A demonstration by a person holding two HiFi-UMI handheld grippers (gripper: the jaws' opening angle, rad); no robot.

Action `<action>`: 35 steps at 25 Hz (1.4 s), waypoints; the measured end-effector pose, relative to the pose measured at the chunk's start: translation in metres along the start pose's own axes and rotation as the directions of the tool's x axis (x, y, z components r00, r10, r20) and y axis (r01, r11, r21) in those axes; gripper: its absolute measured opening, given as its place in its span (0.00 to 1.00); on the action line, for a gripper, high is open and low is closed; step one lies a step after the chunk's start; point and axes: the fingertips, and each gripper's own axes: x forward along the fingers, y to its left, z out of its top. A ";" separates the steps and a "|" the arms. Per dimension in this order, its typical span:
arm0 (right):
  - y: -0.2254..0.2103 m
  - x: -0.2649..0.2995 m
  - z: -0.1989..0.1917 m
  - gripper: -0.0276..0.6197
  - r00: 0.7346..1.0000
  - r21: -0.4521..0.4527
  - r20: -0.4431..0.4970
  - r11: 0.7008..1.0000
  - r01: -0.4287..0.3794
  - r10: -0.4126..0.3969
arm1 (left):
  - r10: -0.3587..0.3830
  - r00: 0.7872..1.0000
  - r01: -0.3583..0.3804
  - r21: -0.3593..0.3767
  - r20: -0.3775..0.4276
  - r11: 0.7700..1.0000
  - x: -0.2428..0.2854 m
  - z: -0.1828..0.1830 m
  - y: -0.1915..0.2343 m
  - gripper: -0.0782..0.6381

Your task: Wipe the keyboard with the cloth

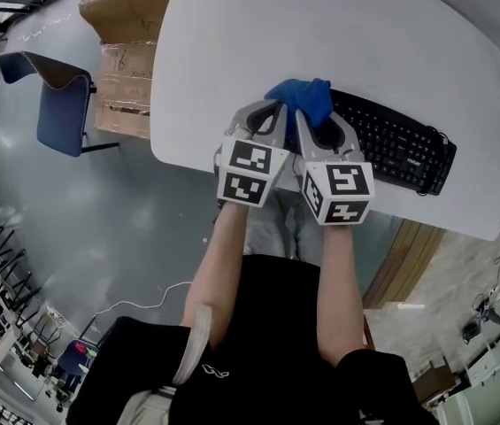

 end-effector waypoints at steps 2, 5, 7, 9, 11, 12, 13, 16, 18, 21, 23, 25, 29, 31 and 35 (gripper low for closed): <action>-0.001 0.000 -0.002 0.18 1.000 -0.001 -0.005 1.000 0.008 -0.008 | -0.003 1.000 0.003 -0.004 -0.005 1.000 0.002 -0.001 -0.001 0.10; -0.003 0.001 -0.005 0.18 1.000 0.006 -0.009 1.000 0.016 -0.016 | -0.005 1.000 0.005 -0.004 -0.016 1.000 0.003 -0.004 -0.002 0.10; -0.005 0.001 -0.007 0.18 1.000 0.013 -0.008 1.000 0.019 -0.018 | -0.004 1.000 0.004 0.003 -0.020 1.000 0.005 -0.004 -0.003 0.10; -0.007 0.001 -0.008 0.18 1.000 0.019 -0.006 1.000 0.017 -0.017 | 0.001 1.000 -0.001 0.009 -0.023 1.000 0.006 -0.004 -0.003 0.10; -0.009 -0.001 -0.011 0.18 1.000 0.027 -0.005 1.000 0.013 -0.013 | 0.006 1.000 -0.006 0.013 -0.028 1.000 0.007 -0.004 -0.004 0.10; -0.010 -0.002 -0.012 0.18 1.000 0.032 -0.005 0.999 0.012 -0.012 | 0.008 1.000 -0.007 0.016 -0.030 1.000 0.007 -0.003 -0.005 0.10; -0.013 -0.003 -0.013 0.18 1.000 0.036 -0.006 0.999 0.011 -0.011 | 0.009 1.000 -0.009 0.021 -0.030 1.000 0.008 -0.003 -0.007 0.10; -0.020 -0.005 -0.018 0.18 1.000 0.052 -0.009 0.999 0.007 -0.006 | 0.017 0.999 -0.016 0.041 -0.031 0.999 0.011 -0.003 -0.012 0.10; -0.024 -0.007 -0.021 0.18 1.000 0.059 -0.008 0.998 0.006 -0.005 | 0.020 0.999 -0.017 0.060 -0.037 0.998 0.012 -0.003 -0.015 0.10; -0.026 -0.009 -0.022 0.18 1.000 0.064 -0.004 0.998 0.003 -0.002 | 0.024 0.999 -0.021 0.074 -0.047 0.997 0.014 -0.002 -0.018 0.10; -0.028 -0.009 -0.023 0.18 1.000 0.068 -0.002 0.998 -0.001 0.001 | 0.029 0.998 -0.025 0.081 -0.049 0.996 0.016 -0.001 -0.019 0.10; -0.031 -0.010 -0.024 0.18 1.000 0.073 -0.001 0.997 -0.003 0.003 | 0.032 0.998 -0.027 0.086 -0.049 0.996 0.017 0.000 -0.021 0.10; -0.034 -0.011 -0.025 0.18 1.000 0.072 0.002 0.997 -0.011 0.011 | 0.038 0.998 -0.033 0.092 -0.048 0.995 0.018 0.000 -0.024 0.10; -0.035 -0.012 -0.025 0.18 1.000 0.068 0.004 0.998 -0.013 0.013 | 0.045 0.998 -0.039 0.105 -0.049 0.994 0.018 0.001 -0.026 0.10; -0.038 -0.014 -0.025 0.18 1.000 0.064 0.000 0.998 -0.014 0.014 | 0.057 0.997 -0.049 0.137 -0.057 0.989 0.020 0.002 -0.031 0.10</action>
